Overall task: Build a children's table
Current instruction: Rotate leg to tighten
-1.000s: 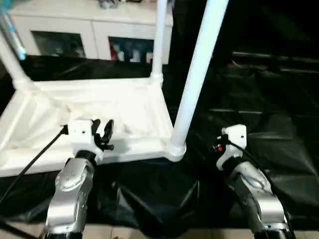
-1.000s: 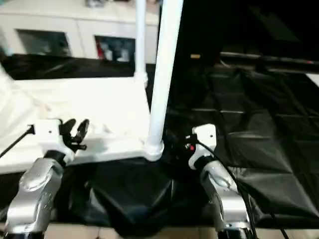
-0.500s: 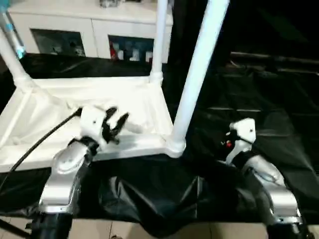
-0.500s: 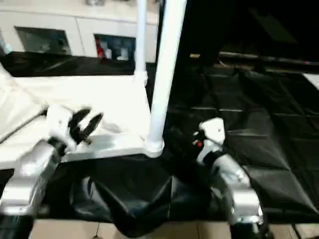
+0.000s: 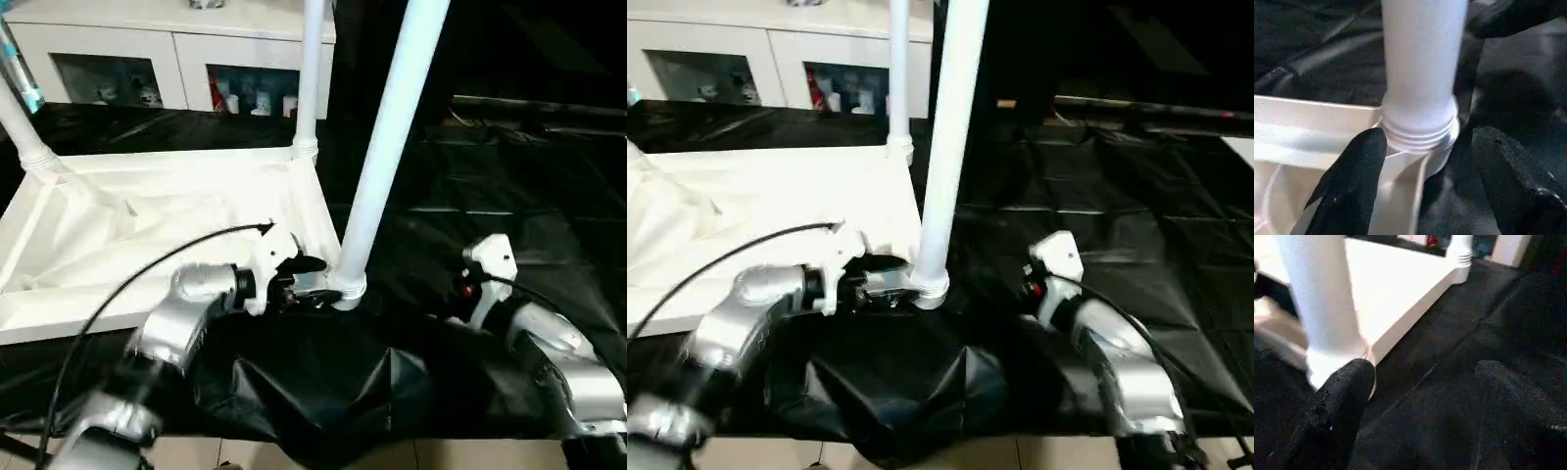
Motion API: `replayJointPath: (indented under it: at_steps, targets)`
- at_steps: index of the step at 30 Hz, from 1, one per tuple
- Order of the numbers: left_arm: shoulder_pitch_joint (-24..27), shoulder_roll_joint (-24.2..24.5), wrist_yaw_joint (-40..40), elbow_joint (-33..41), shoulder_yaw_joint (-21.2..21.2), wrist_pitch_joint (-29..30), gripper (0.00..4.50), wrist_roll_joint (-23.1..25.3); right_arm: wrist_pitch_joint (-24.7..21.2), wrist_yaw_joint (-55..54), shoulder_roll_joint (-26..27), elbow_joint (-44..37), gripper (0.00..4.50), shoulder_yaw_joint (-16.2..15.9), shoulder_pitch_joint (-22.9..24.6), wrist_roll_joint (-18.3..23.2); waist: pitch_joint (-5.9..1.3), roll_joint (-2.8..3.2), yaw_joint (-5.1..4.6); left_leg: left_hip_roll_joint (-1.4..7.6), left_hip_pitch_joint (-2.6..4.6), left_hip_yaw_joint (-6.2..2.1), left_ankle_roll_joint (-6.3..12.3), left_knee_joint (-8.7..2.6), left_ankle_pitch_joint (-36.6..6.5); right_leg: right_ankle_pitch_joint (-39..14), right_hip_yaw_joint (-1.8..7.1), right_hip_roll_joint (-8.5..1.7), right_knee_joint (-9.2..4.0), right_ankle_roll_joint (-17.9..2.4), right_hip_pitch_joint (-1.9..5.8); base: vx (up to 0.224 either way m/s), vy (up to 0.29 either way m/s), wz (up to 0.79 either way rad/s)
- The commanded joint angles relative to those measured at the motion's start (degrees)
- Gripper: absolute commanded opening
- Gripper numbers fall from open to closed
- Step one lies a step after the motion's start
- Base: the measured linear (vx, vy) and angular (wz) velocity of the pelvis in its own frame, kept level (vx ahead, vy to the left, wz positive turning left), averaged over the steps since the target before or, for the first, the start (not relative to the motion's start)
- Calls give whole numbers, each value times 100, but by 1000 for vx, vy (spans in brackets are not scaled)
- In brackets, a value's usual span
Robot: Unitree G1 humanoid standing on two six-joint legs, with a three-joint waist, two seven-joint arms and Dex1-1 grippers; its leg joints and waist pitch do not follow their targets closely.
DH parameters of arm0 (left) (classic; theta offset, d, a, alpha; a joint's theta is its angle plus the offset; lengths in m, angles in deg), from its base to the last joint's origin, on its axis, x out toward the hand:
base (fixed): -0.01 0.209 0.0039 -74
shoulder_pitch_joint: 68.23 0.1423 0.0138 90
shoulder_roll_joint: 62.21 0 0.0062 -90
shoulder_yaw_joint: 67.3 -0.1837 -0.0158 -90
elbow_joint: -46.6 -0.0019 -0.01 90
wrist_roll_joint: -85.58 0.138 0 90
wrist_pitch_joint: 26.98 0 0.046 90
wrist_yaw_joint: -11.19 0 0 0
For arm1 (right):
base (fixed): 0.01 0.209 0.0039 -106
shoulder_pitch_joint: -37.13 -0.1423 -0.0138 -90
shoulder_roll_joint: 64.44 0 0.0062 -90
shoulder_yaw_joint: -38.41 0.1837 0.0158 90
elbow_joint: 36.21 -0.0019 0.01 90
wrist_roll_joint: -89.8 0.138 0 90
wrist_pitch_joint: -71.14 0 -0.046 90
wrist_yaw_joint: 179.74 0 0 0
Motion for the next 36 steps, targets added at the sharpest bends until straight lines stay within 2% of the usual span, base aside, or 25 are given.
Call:
replayJointPath:
  at_steps: [1,2,3,5,7,8,10,11,12,13,16,17,18,20,21,22,23,26,27,28,31,33,36]
  targets:
    - [-190,74,-59,-187,-91,22,291,134,-70,116,-59,-164,373,-31,56,84,-332,54,31,285,38,-120,297,-359,-843,-664,393,-640,-463,-967,290,0,0,0]
    - [-224,108,-92,-233,-118,-17,291,168,-74,138,-62,-177,373,-27,72,95,-324,45,31,286,37,-121,291,-364,-860,-742,388,-636,-469,-964,288,0,0,0]
    - [-241,152,-106,-265,-135,-13,282,211,-92,188,-69,-223,373,-30,120,116,-324,118,52,287,42,-129,274,-366,-882,-834,387,-646,-475,-967,282,0,0,0]
    - [-260,178,-88,-319,-136,-17,277,249,-98,246,-87,-263,373,-49,165,123,-334,86,42,299,41,-130,278,-366,-892,-770,386,-624,-467,-985,284,0,0,0]
    - [-309,233,-93,-459,-151,89,265,303,-90,346,-136,-341,373,-100,267,140,-340,128,59,293,37,-131,311,-355,-849,-693,385,-636,-453,-1014,287,0,0,0]
    - [-318,241,-116,-487,-155,73,244,309,-93,356,-144,-352,373,-105,282,144,-337,120,54,284,32,-125,333,-355,-834,-717,381,-628,-461,-1016,285,0,0,0]
    - [-340,252,-193,-566,-134,31,242,286,-89,394,-175,-364,373,-125,316,140,-335,135,69,287,27,-123,336,-351,-801,-771,383,-645,-475,-1015,288,0,0,0]
    - [-340,262,-227,-584,-127,21,239,276,-83,403,-187,-369,373,-131,331,134,-336,169,74,290,30,-129,328,-351,-797,-765,382,-642,-468,-1022,286,0,0,0]
    - [-351,270,-267,-626,-123,-1,209,268,-76,414,-201,-375,373,-135,348,128,-337,156,75,295,40,-129,339,-357,-813,-738,378,-631,-471,-1038,274,0,0,0]
    - [-359,287,-303,-681,-128,-29,201,267,-87,420,-202,-393,373,-127,367,139,-333,171,78,296,38,-131,338,-359,-830,-751,377,-633,-470,-1044,273,0,0,0]
    - [-386,320,-345,-853,-156,-195,199,339,-111,437,-201,-428,373,-111,399,152,-334,167,94,304,41,-132,332,-364,-871,-764,379,-645,-474,-1031,277,0,0,0]
    - [-398,320,-358,-906,-153,-241,166,355,-106,441,-200,-428,373,-115,403,148,-334,175,100,297,37,-135,334,-362,-870,-771,377,-643,-475,-1021,278,0,0,0]
    - [-415,320,-400,-980,-150,-297,166,366,-90,448,-191,-416,373,-127,404,143,-334,199,106,302,43,-138,323,-365,-886,-779,379,-646,-479,-1028,273,0,0,0]
    - [-421,324,-429,-1009,-149,-323,158,369,-85,447,-189,-417,373,-137,409,146,-338,183,111,311,49,-136,307,-367,-898,-744,382,-651,-473,-1051,273,0,0,0]
    - [-442,324,-441,-1059,-144,-341,152,376,-79,446,-188,-405,373,-142,408,140,-334,207,124,299,49,-131,310,-361,-895,-751,381,-649,-478,-1051,268,0,0,0]
    - [-458,324,-447,-1095,-141,-354,152,381,-75,445,-187,-394,373,-145,405,134,-336,199,125,304,51,-131,308,-364,-901,-755,382,-647,-479,-1047,269,0,0,0]
    - [-494,329,-470,-1175,-143,-377,116,397,-77,448,-188,-394,373,-146,409,131,-335,202,134,296,53,-129,307,-363,-898,-771,380,-638,-484,-1034,266,0,0,0]
    - [-556,360,-548,-1321,-172,-430,102,440,-82,454,-199,-422,373,-137,438,132,-334,206,159,298,54,-130,293,-365,-901,-810,384,-647,-485,-1019,269,0,0,0]
    - [-564,369,-570,-1344,-183,-445,102,454,-83,453,-201,-433,373,-131,448,129,-334,226,158,306,50,-134,289,-368,-910,-802,383,-656,-488,-1025,271,0,0,0]
    - [-579,376,-605,-1392,-187,-485,83,468,-87,454,-203,-456,373,-119,467,127,-331,227,154,303,42,-134,292,-369,-918,-817,380,-655,-490,-1018,275,0,0,0]
    - [-602,392,-651,-1449,-208,-507,70,490,-86,459,-211,-477,373,-113,482,129,-329,223,151,301,47,-135,284,-372,-940,-903,379,-654,-498,-994,274,0,0,0]
    - [-626,414,-704,-1521,-228,-535,34,524,-86,464,-221,-503,373,-109,498,133,-325,224,156,295,54,-128,282,-366,-974,-1007,384,-663,-517,-970,269,0,0,0]
    - [-650,421,-766,-1582,-249,-528,25,538,-88,481,-234,-504,373,-104,496,141,-322,221,155,302,54,-135,279,-376,-986,-1079,379,-659,-519,-937,264,0,0,0]
